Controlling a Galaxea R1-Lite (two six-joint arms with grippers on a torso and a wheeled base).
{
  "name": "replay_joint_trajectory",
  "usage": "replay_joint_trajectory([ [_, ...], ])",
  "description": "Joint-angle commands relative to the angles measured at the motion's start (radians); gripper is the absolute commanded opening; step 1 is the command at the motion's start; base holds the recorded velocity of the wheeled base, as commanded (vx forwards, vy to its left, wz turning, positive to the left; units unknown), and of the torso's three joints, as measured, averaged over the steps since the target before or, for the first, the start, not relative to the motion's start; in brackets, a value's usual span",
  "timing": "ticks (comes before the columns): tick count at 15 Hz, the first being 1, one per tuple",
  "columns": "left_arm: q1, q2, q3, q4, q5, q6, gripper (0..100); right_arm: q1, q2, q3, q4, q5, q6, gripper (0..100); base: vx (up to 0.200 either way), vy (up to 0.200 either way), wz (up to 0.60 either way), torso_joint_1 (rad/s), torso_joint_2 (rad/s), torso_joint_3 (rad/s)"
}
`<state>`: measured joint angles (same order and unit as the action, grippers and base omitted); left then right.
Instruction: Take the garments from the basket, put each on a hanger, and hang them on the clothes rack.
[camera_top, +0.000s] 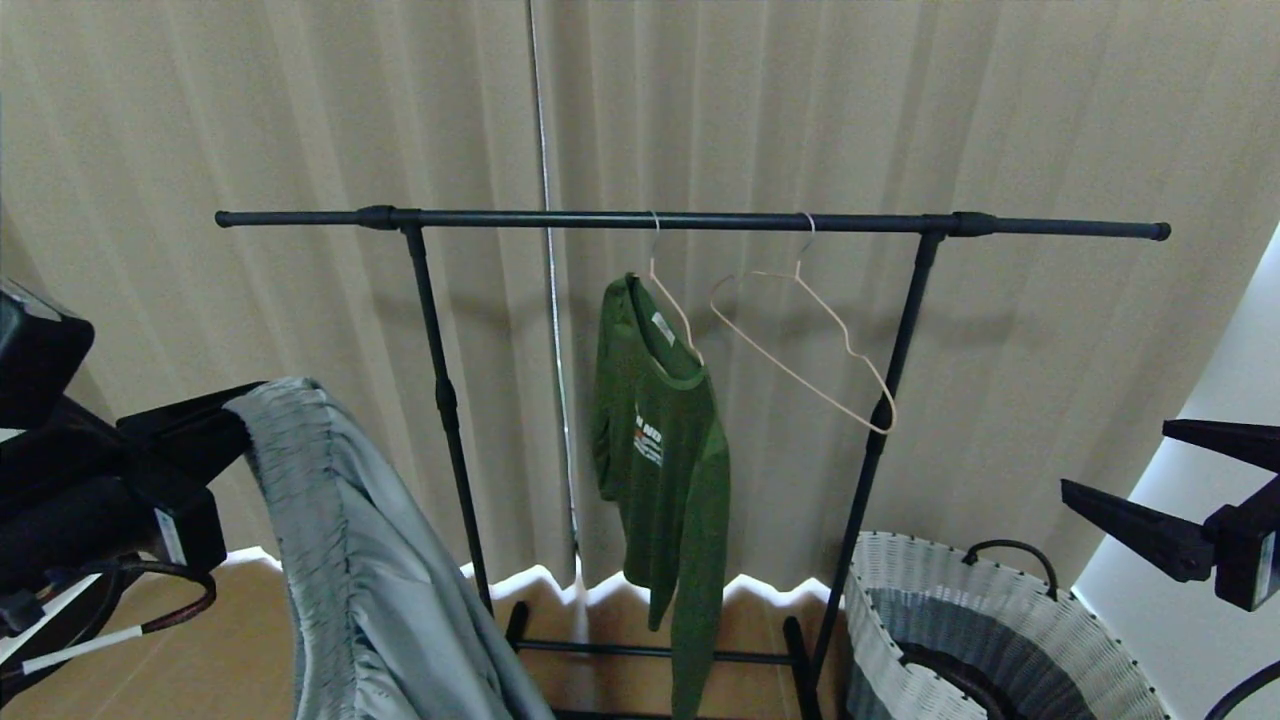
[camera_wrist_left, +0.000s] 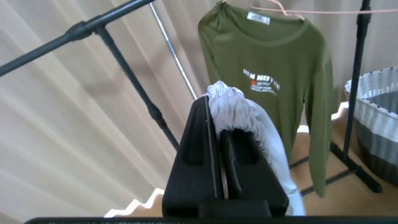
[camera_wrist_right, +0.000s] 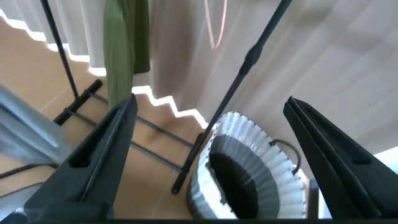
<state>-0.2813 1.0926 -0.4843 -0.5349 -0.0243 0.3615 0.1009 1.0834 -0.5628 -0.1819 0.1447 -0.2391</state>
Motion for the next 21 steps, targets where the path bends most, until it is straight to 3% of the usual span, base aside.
replay_joint_trajectory([
  [1,0.037,-0.017,0.024,0.0,-0.003,-0.003,0,0.007,0.029,-0.019,-0.002,0.001,0.0,100,0.2,0.0,0.0,-0.002,0.0,0.002],
  [13,0.044,-0.03,0.041,0.0,-0.003,-0.006,0,0.02,0.053,-0.005,-0.057,0.006,-0.012,100,0.2,0.0,0.0,0.005,0.0,0.003],
  [18,0.044,-0.034,0.044,-0.002,-0.003,-0.004,0,0.06,0.135,0.155,-0.404,0.007,-0.115,100,0.16,0.0,0.0,0.004,0.0,0.001],
  [20,0.044,-0.039,0.046,-0.002,-0.003,-0.004,0,0.059,0.162,0.146,-0.407,0.006,-0.117,100,0.0,0.0,0.0,0.0,0.0,0.0],
  [21,0.05,-0.043,0.064,-0.004,-0.002,-0.006,0,0.056,0.185,0.104,-0.344,0.003,-0.117,100,0.0,0.0,0.0,0.0,0.0,0.0],
])
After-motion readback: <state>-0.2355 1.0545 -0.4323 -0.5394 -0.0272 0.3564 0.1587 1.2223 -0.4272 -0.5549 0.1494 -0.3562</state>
